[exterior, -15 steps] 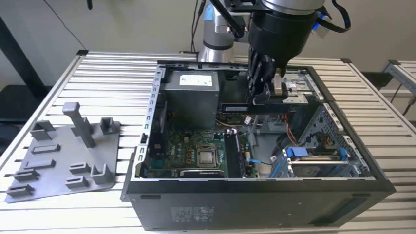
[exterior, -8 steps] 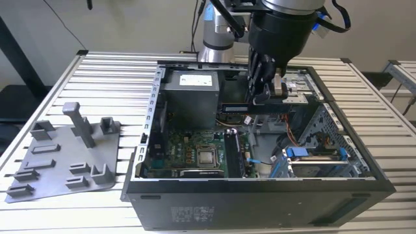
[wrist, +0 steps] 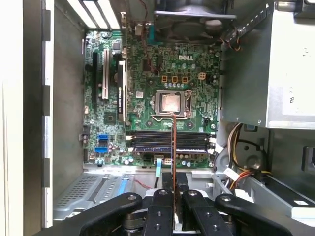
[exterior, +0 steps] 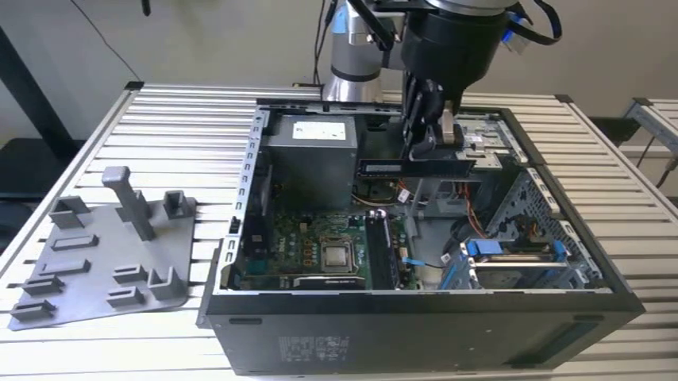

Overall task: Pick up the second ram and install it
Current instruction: 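Pick up the second ram and move it above second insertion slot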

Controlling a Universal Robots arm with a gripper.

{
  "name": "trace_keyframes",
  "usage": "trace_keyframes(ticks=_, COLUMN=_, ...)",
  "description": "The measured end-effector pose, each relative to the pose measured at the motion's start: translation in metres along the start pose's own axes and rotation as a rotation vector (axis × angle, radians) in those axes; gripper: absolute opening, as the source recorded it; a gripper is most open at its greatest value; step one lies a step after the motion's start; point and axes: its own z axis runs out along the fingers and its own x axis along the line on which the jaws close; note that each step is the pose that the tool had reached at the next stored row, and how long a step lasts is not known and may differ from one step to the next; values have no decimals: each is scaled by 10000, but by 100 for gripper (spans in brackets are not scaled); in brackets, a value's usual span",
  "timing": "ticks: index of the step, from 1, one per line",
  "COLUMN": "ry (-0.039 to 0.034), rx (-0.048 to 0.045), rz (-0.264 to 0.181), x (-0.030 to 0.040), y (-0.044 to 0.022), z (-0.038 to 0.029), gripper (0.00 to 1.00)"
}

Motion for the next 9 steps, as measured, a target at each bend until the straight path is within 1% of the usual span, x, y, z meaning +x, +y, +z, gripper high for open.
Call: trace_keyframes(ticks=9, ry=0, rx=1, rz=13, x=-226, y=-2, z=8, gripper=14)
